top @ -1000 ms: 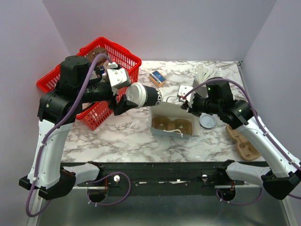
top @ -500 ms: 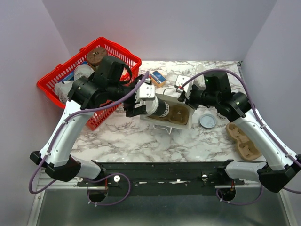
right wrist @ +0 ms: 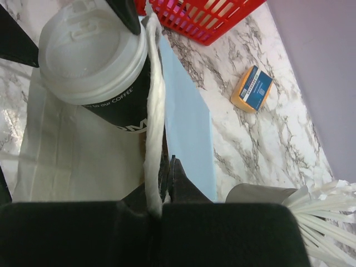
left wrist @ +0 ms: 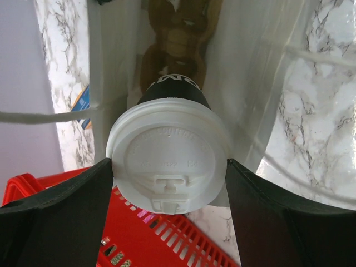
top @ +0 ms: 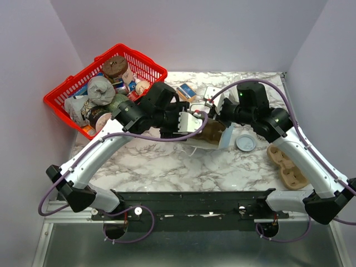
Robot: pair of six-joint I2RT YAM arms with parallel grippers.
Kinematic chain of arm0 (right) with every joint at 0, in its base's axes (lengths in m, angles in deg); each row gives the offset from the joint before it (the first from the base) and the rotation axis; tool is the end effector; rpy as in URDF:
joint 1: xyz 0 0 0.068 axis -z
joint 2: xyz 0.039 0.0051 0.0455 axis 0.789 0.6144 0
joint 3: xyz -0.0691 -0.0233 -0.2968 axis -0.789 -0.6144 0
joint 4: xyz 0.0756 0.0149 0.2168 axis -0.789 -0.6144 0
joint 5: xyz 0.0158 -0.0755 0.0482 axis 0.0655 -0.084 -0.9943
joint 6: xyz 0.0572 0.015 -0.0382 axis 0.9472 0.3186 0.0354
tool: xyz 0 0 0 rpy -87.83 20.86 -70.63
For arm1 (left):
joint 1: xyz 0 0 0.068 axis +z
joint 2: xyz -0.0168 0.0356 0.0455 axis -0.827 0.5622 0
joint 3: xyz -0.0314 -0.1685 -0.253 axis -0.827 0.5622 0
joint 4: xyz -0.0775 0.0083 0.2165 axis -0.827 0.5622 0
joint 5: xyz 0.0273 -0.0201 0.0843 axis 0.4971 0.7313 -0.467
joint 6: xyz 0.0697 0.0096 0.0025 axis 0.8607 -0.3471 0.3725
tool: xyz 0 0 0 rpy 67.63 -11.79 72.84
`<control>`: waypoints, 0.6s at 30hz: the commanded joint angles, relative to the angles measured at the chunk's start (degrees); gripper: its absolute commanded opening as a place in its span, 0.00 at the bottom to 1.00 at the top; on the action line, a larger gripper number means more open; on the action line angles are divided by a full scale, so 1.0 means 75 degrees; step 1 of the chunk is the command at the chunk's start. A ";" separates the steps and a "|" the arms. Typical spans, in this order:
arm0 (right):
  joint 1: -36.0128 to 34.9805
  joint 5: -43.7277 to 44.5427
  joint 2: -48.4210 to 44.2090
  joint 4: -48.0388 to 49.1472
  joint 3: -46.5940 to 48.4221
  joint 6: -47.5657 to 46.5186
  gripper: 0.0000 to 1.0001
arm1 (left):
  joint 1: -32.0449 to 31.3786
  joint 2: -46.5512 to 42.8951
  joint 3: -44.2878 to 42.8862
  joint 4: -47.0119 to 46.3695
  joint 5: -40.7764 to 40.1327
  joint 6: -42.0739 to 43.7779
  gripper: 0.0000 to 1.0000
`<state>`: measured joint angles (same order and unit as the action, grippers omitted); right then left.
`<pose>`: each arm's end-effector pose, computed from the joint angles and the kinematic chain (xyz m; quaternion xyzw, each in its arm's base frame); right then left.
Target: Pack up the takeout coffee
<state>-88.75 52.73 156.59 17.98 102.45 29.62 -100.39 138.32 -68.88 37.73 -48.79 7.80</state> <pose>0.1753 0.1525 0.4299 -0.5566 0.6546 0.1470 0.4900 0.1668 -0.1872 0.4259 0.7126 0.5758 -0.1105 0.3852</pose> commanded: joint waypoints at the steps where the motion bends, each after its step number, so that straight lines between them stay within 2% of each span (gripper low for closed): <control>1: -0.0092 0.0083 -0.0097 0.0678 0.0019 0.0233 0.01 | -0.0100 -0.0150 0.0557 -0.0258 -0.0181 0.0898 0.00; 3: -0.0092 -0.0045 -0.0261 0.1017 -0.0319 0.0221 0.00 | -0.0124 -0.0313 0.0792 -0.0445 -0.0145 0.1096 0.00; 10: -0.0092 -0.0690 -0.0496 0.2142 -0.1351 0.0279 0.01 | -0.0241 -0.0923 0.2467 -0.2237 -0.0449 0.1928 0.00; 18: -0.0092 -0.0574 -0.0168 0.2729 -0.1236 0.0959 0.01 | -0.0393 -0.1509 0.3535 -0.3294 -0.0614 0.2141 0.00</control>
<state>-88.91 51.16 154.86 31.18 91.94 33.42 -102.30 129.90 -44.77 19.46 -52.73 21.60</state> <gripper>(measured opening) 0.017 0.835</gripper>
